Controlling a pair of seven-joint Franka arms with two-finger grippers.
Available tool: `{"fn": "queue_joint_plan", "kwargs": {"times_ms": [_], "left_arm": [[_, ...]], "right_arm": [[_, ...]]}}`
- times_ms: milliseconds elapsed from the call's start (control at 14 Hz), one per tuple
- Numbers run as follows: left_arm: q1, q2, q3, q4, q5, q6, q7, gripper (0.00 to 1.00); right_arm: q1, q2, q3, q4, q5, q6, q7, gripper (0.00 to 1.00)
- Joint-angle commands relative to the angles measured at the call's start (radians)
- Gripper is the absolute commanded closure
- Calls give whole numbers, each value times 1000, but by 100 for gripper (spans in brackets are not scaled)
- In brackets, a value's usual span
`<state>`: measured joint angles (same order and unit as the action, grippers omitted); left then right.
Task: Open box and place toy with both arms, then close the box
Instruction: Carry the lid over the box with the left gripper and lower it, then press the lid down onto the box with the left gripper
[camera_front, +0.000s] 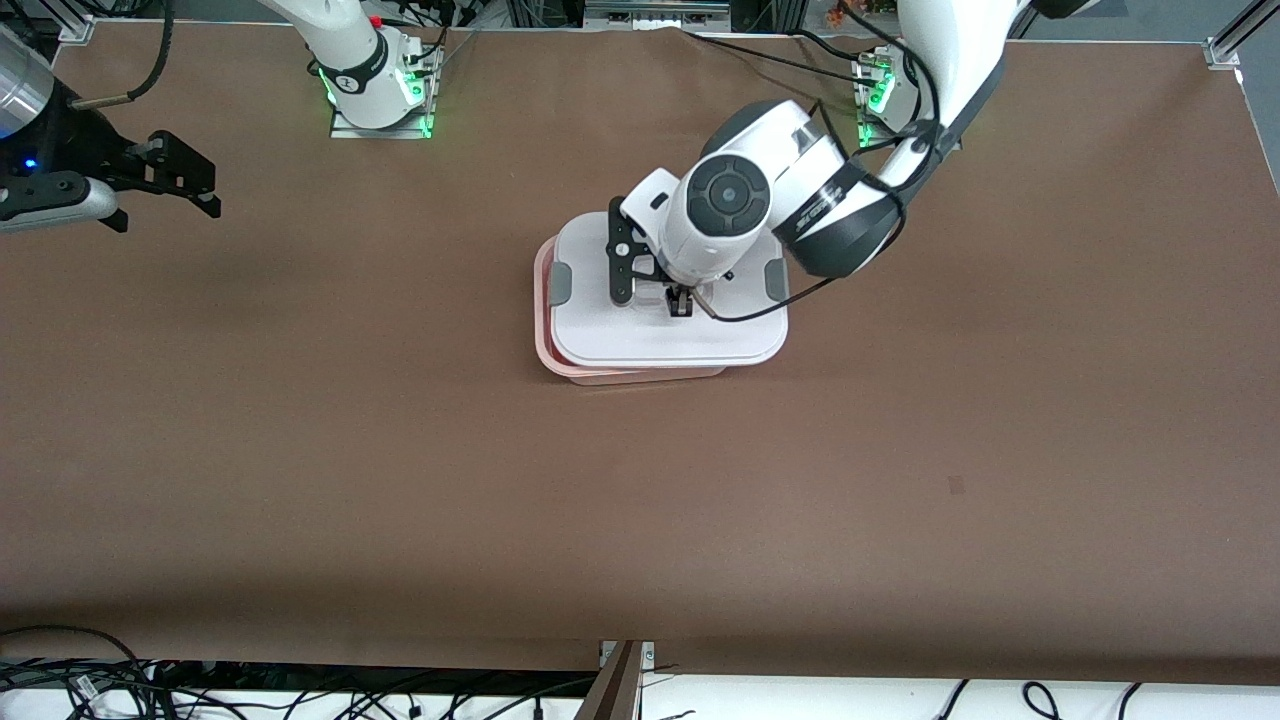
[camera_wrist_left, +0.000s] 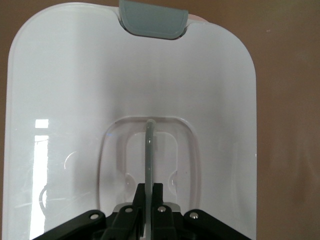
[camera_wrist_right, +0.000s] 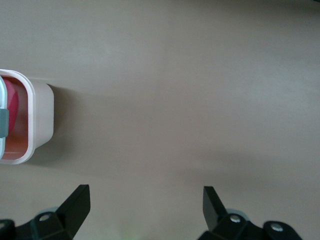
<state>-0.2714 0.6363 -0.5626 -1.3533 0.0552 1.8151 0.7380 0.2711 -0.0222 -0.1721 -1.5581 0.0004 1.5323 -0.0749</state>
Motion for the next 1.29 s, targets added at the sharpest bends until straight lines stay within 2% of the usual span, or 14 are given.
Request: {"fn": "queue_joint_plan", "kwargs": {"times_ms": [0, 500, 786, 1214], "left_arm": [[-34, 11, 10, 23, -8, 21, -14, 100], [-58, 40, 15, 5, 31, 39, -32, 100], [-72, 43, 15, -7, 44, 43, -153, 100], [-75, 57, 13, -15, 104, 82, -150, 100]], "right_arm": [[-15, 1, 5, 7, -14, 5, 24, 0], [-21, 13, -23, 7, -16, 0, 27, 0], [-23, 25, -24, 13, -16, 5, 17, 0], [-23, 33, -23, 21, -22, 5, 17, 0]]}}
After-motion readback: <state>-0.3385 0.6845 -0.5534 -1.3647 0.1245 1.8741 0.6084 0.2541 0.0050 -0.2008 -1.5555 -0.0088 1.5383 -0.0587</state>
